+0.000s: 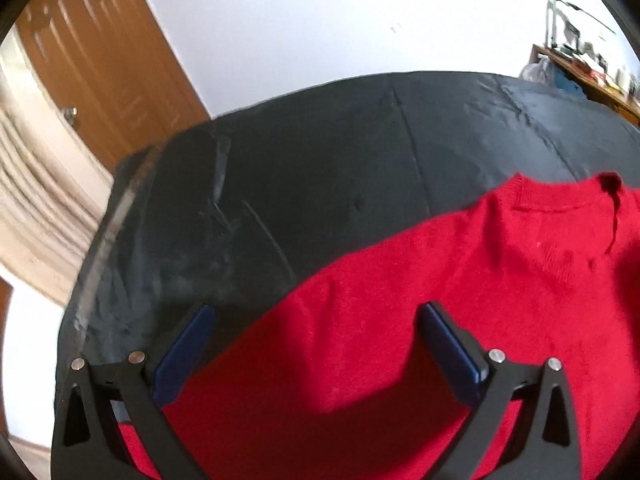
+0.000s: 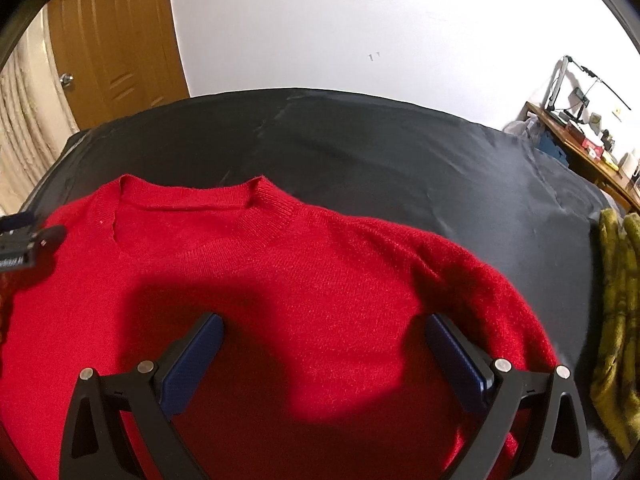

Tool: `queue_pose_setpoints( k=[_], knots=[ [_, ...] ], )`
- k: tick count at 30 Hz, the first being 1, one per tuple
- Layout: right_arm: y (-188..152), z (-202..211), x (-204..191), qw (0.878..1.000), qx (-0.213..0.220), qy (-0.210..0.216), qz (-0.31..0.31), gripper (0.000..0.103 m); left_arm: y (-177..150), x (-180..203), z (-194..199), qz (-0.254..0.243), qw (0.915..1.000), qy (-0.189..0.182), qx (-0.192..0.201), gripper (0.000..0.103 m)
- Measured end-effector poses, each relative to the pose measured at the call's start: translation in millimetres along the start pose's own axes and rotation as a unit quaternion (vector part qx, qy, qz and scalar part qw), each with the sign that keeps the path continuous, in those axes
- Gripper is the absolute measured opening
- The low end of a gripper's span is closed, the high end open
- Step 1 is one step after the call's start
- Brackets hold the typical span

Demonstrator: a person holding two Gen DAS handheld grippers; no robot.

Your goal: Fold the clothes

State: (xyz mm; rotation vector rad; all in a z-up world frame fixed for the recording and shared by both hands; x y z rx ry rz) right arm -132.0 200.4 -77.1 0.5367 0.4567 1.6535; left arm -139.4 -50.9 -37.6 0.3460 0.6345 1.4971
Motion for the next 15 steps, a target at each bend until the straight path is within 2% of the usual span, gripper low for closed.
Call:
queue_pose_setpoints(
  k=[8, 13, 15],
  knots=[
    [17, -12, 8, 1.000, -0.001, 0.005, 0.008, 0.103, 5, -12, -9, 0.053, 0.9985, -0.001, 0.012, 0.103],
    [16, -11, 8, 1.000, -0.001, 0.008, 0.010, 0.103, 5, -17, -13, 0.055, 0.9985, -0.002, 0.002, 0.103],
    [14, -9, 10, 1.000, -0.005, 0.014, 0.015, 0.103, 3, -23, -5, 0.058, 0.9982, -0.014, -0.004, 0.103]
  ],
)
Point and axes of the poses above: each gripper's, at about its wrist camera, not at the fingertips, and z roughly against the way its jaws point, x to its right, y to its top, the point moved 4 cm from there along -z, roughly the way its jaws point, and after that the axes turned 7 degrees about z, right-handed, at the moved point
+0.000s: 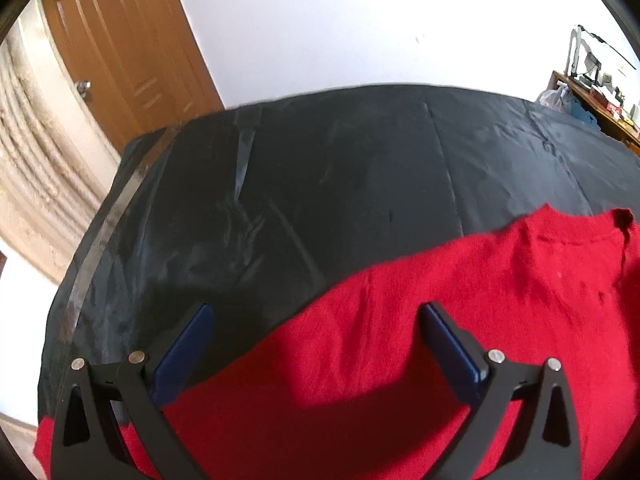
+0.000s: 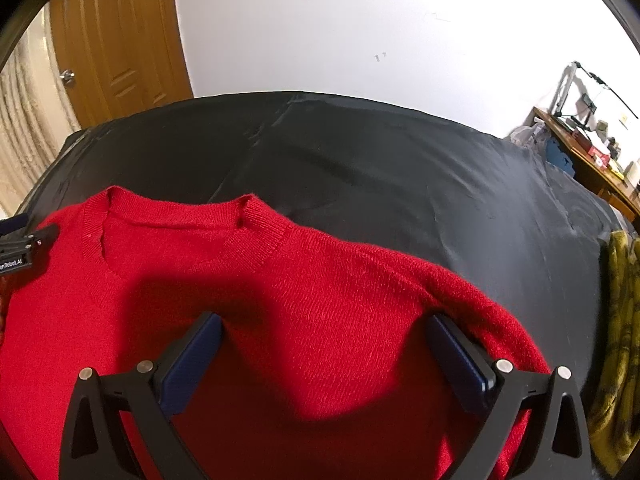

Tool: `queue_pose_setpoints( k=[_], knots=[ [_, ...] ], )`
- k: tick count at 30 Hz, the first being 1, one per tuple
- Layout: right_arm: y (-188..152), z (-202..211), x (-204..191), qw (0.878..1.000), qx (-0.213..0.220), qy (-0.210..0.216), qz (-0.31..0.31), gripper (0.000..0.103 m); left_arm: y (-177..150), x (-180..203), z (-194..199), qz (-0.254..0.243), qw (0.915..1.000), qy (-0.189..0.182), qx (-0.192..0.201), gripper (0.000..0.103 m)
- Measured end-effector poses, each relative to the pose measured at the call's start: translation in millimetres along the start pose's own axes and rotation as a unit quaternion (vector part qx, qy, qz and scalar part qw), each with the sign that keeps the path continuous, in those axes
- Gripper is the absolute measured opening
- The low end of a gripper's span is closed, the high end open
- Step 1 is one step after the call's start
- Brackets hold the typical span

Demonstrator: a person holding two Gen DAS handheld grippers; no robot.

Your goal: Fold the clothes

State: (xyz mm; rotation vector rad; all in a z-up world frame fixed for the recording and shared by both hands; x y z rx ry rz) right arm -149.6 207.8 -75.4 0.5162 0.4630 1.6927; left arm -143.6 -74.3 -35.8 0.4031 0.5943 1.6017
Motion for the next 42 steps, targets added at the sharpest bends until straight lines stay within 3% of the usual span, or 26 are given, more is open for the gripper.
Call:
queue_pose_setpoints(
  k=[7, 12, 16, 18, 25, 29, 32, 38, 42],
  knots=[
    [-45, 87, -14, 0.998, 0.017, 0.059, 0.015, 0.103, -26, 2, 50, -0.035, 0.9976, -0.060, -0.001, 0.103],
    [-117, 124, -65, 0.989, -0.014, 0.119, 0.084, 0.103, -57, 12, 57, -0.058, 0.9931, -0.100, -0.018, 0.103],
    [-175, 134, -100, 0.984, -0.039, 0.100, 0.140, 0.103, -78, 20, 55, -0.059, 0.9906, -0.120, -0.029, 0.103],
    [-187, 142, -103, 0.986, -0.021, 0.082, 0.145, 0.103, -83, 22, 46, -0.059, 0.9903, -0.120, -0.038, 0.103],
    [-187, 144, -97, 0.990, -0.009, 0.079, 0.116, 0.103, -85, 27, 41, -0.042, 0.9914, -0.121, -0.029, 0.103],
    [-191, 145, -97, 0.990, -0.002, 0.080, 0.118, 0.103, -84, 30, 44, -0.033, 0.9922, -0.113, -0.042, 0.103],
    [-193, 144, -95, 0.990, -0.001, 0.081, 0.119, 0.103, -85, 38, 59, -0.029, 0.9901, -0.130, -0.045, 0.103],
    [-195, 152, -88, 0.992, 0.011, 0.072, 0.104, 0.103, -99, 80, 105, -0.083, 0.9784, -0.186, -0.034, 0.103],
    [-212, 194, -63, 0.994, 0.068, 0.053, 0.073, 0.103, -119, 117, 127, -0.132, 0.9678, -0.213, -0.029, 0.103]
  ],
)
Point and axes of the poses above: each gripper's, at about its wrist camera, not at the fingertips, and z roughly against the way its jaws point, x to its right, y to its top, the point moved 4 cm from there along -z, roughly the way its jaws point, and after that the axes turned 7 degrees about z, right-handed, at the moved point
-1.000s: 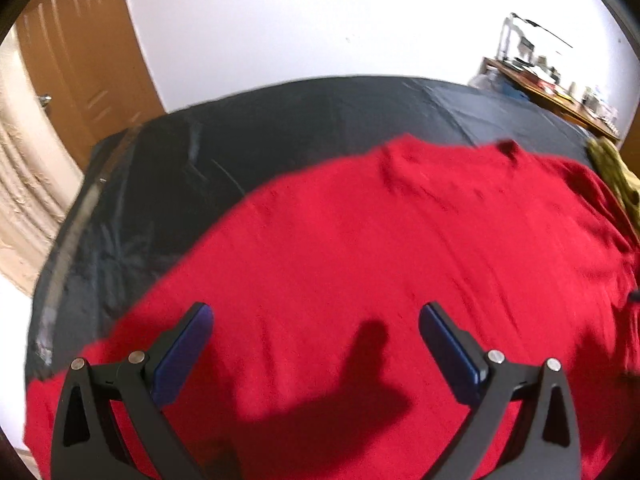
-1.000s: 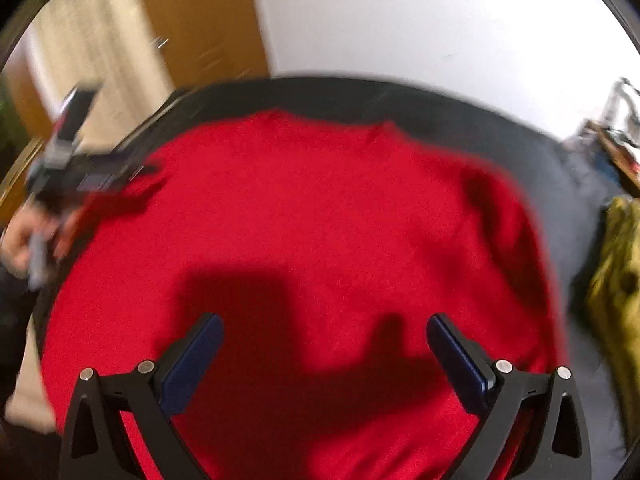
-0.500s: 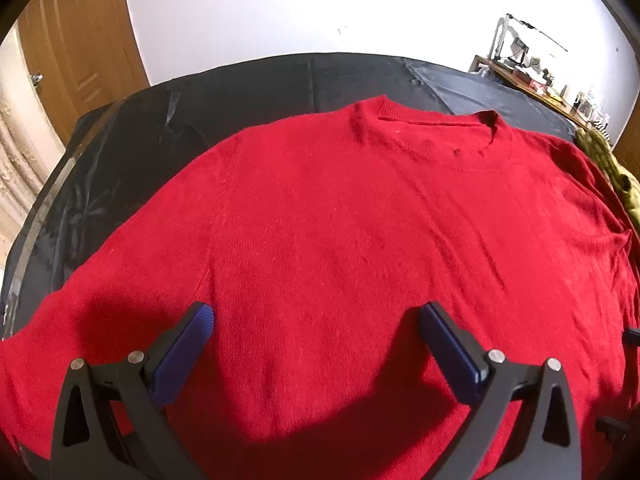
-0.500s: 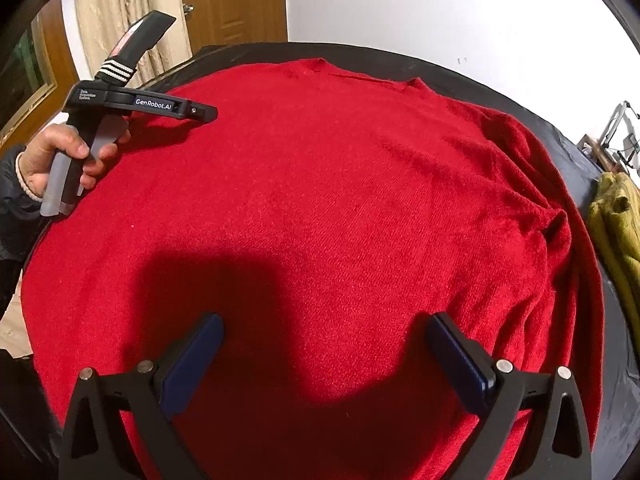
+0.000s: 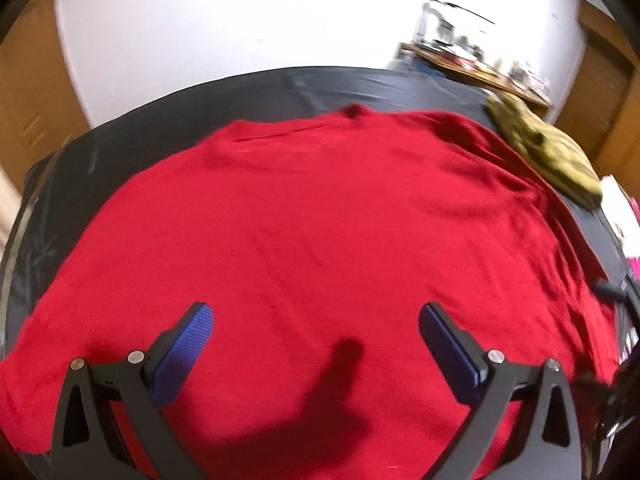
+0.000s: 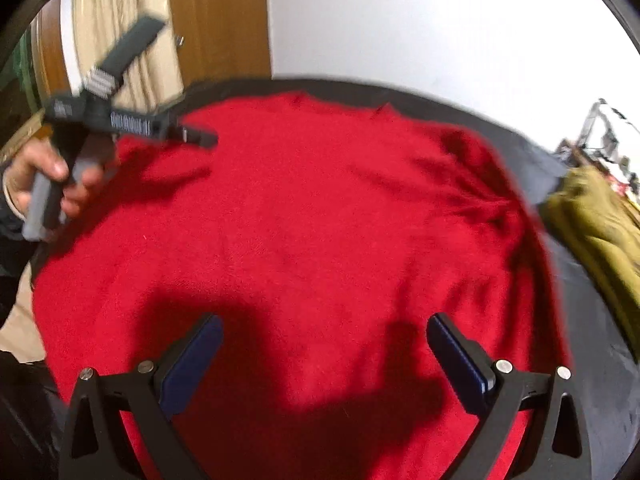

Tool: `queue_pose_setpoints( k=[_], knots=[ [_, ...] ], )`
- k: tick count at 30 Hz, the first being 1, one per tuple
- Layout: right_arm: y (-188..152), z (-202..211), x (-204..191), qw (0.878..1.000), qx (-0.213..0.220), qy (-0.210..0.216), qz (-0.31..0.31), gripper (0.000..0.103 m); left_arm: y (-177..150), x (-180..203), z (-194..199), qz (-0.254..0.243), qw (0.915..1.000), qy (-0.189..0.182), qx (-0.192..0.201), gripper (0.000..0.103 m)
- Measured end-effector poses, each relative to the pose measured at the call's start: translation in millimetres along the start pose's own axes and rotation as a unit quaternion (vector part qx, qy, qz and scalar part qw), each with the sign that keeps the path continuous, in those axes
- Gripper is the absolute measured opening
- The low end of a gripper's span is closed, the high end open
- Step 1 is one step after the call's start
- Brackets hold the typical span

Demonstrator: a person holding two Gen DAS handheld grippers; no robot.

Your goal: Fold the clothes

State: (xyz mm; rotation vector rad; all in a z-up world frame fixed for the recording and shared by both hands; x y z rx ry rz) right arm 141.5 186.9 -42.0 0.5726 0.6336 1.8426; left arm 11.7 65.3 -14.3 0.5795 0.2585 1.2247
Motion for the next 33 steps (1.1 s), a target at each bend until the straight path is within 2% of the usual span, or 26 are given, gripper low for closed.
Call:
queue_pose_setpoints(
  k=[4, 7, 11, 14, 19, 20, 22, 24, 28, 33],
  knots=[
    [-30, 48, 34, 0.997, 0.030, -0.056, -0.044, 0.103, -9, 27, -8, -0.016, 0.9994, -0.028, -0.010, 0.103],
    [-63, 73, 64, 0.990, 0.020, -0.114, -0.082, 0.103, -11, 39, -17, -0.014, 0.9987, -0.045, -0.019, 0.103],
    [-97, 89, 90, 0.982, -0.002, -0.144, -0.125, 0.098, -14, 41, -31, -0.003, 0.9984, -0.048, -0.030, 0.103],
    [-111, 90, 101, 0.979, -0.008, -0.141, -0.147, 0.085, -14, 40, -35, -0.006, 0.9989, -0.038, -0.027, 0.103],
    [-114, 69, 107, 0.980, -0.017, -0.102, -0.169, 0.054, -18, 40, -34, -0.016, 0.9994, -0.027, -0.015, 0.103],
    [-115, 65, 106, 0.981, -0.021, -0.100, -0.166, 0.052, -19, 41, -33, -0.020, 0.9995, -0.022, -0.012, 0.103],
    [-115, 59, 102, 0.982, -0.027, -0.097, -0.158, 0.029, -21, 43, -33, -0.027, 0.9995, -0.015, -0.007, 0.103],
    [-115, 60, 101, 0.982, -0.022, -0.089, -0.162, 0.016, -21, 47, -33, -0.035, 0.9994, -0.009, -0.003, 0.103],
    [-112, 68, 109, 0.978, -0.005, -0.106, -0.180, 0.007, -22, 46, -33, -0.039, 0.9992, -0.007, 0.004, 0.103],
    [-98, 101, 127, 0.964, 0.057, -0.147, -0.213, 0.006, -22, 44, -34, -0.037, 0.9993, -0.007, 0.006, 0.103]
  ],
)
Point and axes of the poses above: each gripper's, at about its wrist camera, not at the fingertips, and z roughly against the way its jaws point, x to its right, y to its top, the point moved 4 cm from there along -z, roughly the way its jaws point, and after that the axes turned 7 degrees about z, right-handed, at the moved point
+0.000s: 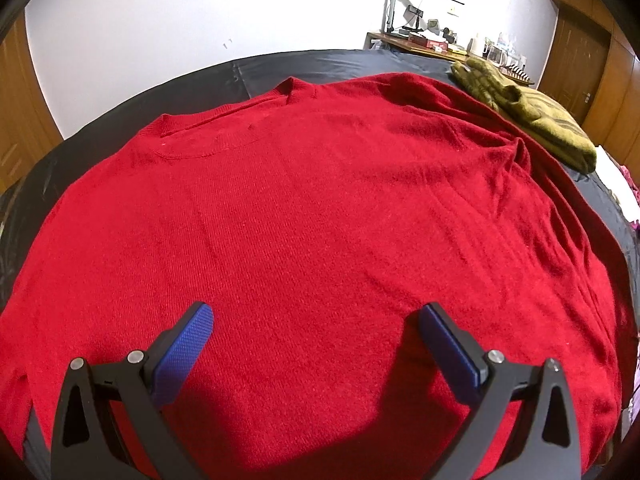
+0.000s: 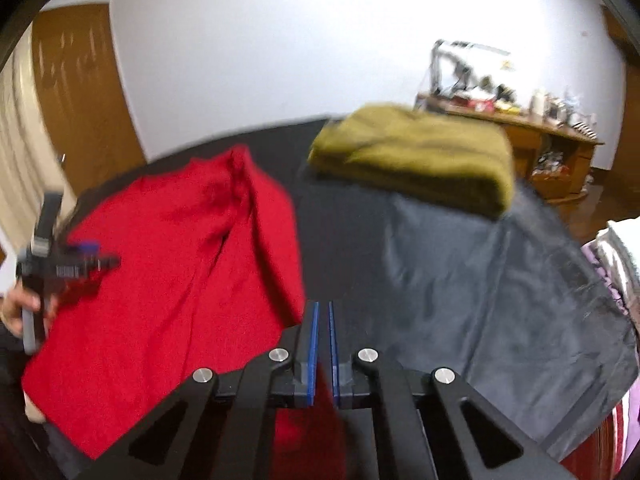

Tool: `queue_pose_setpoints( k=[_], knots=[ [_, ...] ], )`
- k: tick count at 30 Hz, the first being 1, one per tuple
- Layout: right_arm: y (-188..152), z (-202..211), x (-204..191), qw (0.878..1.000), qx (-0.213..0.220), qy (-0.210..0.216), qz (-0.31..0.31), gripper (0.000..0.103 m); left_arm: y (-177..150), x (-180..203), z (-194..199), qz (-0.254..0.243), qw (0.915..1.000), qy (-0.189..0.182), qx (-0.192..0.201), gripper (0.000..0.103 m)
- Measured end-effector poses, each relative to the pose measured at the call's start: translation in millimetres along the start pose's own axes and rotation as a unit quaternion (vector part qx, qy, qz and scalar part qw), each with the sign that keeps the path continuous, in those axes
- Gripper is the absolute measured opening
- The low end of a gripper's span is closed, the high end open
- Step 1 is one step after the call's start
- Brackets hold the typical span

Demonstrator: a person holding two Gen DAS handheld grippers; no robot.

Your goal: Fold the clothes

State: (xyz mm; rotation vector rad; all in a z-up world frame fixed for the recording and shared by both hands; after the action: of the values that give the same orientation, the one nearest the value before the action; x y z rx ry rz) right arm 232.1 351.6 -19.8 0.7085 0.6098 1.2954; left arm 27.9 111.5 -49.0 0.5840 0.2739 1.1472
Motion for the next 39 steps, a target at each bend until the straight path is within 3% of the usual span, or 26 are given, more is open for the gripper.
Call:
queue_pose_setpoints(
  k=[3, 5, 7, 12, 17, 18, 19, 21, 26, 29, 31, 35, 37, 39],
  knots=[
    [11, 10, 9, 0.999, 0.023, 0.015, -0.025, 0.006, 0, 0, 0, 0.000, 1.0000, -0.001, 0.001, 0.103],
    [9, 11, 17, 0.997, 0.022, 0.050, -0.052, 0.006, -1, 0, 0, 0.000, 1.0000, -0.002, 0.001, 0.103],
    [0, 10, 25, 0.996, 0.013, 0.050, -0.077, 0.007, -1, 0, 0, 0.000, 1.0000, -0.001, 0.001, 0.103],
    [-22, 8, 27, 0.995, -0.008, 0.063, -0.082, 0.007, -1, 1, 0, -0.001, 1.0000, 0.001, 0.001, 0.103],
    [-33, 2, 25, 0.994, -0.028, 0.076, -0.070, 0.014, -1, 2, 0, -0.001, 1.0000, 0.001, 0.001, 0.103],
    [-34, 2, 25, 0.994, -0.026, 0.076, -0.071, 0.026, -1, 1, 0, -0.001, 1.0000, 0.001, 0.001, 0.103],
    [-35, 2, 25, 0.994, -0.023, 0.076, -0.070, 0.052, -1, 1, 0, -0.001, 1.0000, 0.001, 0.001, 0.103],
    [-37, 6, 22, 0.995, -0.009, 0.074, -0.067, 0.079, -1, 1, 0, -0.001, 1.0000, 0.001, 0.002, 0.103],
    [-35, 9, 16, 0.996, -0.003, 0.074, -0.048, 0.079, -1, 0, 0, -0.002, 1.0000, 0.001, 0.002, 0.103],
    [-37, -3, 10, 0.997, -0.028, 0.059, -0.029, 0.072, -1, 1, -1, -0.001, 1.0000, 0.001, 0.002, 0.103],
    [-37, -13, 7, 0.998, -0.045, 0.053, -0.013, 0.042, -2, 1, -1, -0.001, 1.0000, 0.001, 0.002, 0.103],
    [-36, -27, -1, 0.997, -0.061, 0.053, 0.017, 0.027, -1, 1, -1, -0.001, 1.0000, 0.001, 0.002, 0.103],
    [-36, -29, -3, 0.997, -0.064, 0.046, 0.026, 0.011, -1, 1, -1, -0.001, 1.0000, 0.001, 0.002, 0.103],
    [-36, -28, -6, 0.997, -0.059, 0.032, 0.035, 0.003, -1, 1, -1, -0.001, 1.0000, 0.001, 0.002, 0.103]
  ],
)
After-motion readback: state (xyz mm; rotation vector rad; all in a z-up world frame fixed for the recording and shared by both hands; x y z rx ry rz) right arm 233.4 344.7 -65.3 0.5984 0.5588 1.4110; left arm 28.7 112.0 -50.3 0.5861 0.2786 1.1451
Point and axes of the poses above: each gripper's, at about its wrist camera, not at the fingertips, and z roughly against the way its jaws point, x to its right, y to its top, the point moved 4 cm from there along -z, roughly the way its jaws point, and after that the axes turned 7 degrees about z, right-handed, at the moved point
